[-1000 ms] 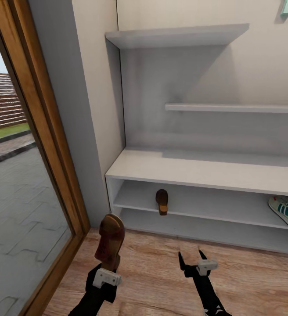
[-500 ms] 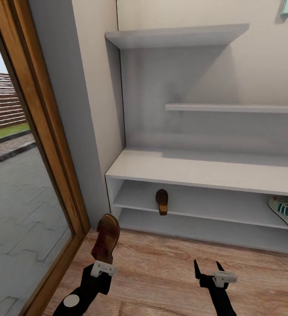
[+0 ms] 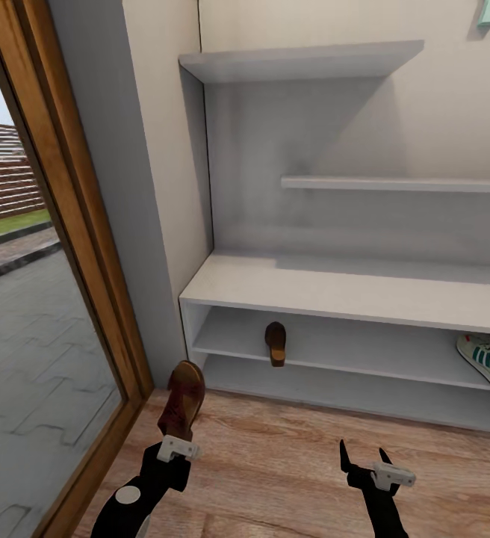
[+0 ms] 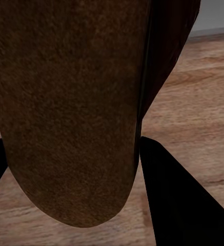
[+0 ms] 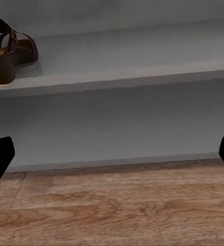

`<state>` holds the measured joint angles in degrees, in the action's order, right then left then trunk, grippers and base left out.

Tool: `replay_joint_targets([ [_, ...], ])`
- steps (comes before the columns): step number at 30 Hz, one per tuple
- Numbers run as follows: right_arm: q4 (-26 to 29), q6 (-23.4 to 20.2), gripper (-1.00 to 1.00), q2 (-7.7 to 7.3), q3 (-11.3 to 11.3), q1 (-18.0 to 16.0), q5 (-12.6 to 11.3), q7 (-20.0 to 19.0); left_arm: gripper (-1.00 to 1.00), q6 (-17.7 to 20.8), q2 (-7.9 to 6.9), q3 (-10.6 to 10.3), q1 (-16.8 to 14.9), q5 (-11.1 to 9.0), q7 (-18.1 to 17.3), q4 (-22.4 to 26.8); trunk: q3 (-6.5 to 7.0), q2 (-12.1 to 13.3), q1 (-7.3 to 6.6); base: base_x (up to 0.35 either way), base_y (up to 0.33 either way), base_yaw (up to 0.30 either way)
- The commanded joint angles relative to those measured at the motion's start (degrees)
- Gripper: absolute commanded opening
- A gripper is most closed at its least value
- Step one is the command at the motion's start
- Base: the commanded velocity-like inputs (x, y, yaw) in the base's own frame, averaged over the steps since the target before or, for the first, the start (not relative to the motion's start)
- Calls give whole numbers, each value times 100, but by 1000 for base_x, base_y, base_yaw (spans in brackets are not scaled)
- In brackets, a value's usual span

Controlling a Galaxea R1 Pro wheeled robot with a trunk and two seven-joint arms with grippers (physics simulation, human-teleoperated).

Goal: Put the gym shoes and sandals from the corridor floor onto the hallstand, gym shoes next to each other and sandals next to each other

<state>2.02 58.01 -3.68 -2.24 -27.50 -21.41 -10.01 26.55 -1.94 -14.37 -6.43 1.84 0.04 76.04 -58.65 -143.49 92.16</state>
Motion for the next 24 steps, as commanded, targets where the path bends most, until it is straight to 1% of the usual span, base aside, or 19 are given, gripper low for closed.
replay_joint_targets([
  [1,0,0,100,0,0,0,-1,-2,-100,0,0,-1,0,20,-8,0,0,0,0,0,0,0],
  [2,0,0,100,0,1,0,-1,-3,-100,0,-1,-2,0,19,-9,0,0,0,0,0,0,0],
  [3,-33,-33,100,-34,-32,-19,-34,26,-100,33,32,-14,-33,4,31,-34,0,0,0,0,0,0],
  [4,-36,-53,100,-24,-50,-19,-77,26,-100,64,64,-14,-17,6,46,-66,0,0,0,0,0,0],
  [5,-36,-53,100,-12,-50,-19,-103,26,-100,95,59,-14,-4,6,48,-43,0,0,0,0,0,0],
  [8,-36,-53,100,-12,-50,-19,-103,26,-100,124,59,-14,-4,6,48,-43,0,0,0,0,0,0],
  [10,-35,-53,100,7,-49,-19,-33,30,-100,68,50,-15,17,5,48,18,0,0,0,0,0,0],
  [13,-35,-53,100,12,-49,-19,35,33,-100,27,46,-25,17,3,54,-21,0,0,0,0,0,0],
  [21,-42,-53,100,-5,-36,-19,5,45,-100,17,59,-30,-46,-1,61,-254,0,0,0,0,0,0],
  [24,-42,-53,100,-11,-27,-19,-79,56,-100,82,97,-26,-142,-12,65,-351,0,0,0,0,0,0],
])
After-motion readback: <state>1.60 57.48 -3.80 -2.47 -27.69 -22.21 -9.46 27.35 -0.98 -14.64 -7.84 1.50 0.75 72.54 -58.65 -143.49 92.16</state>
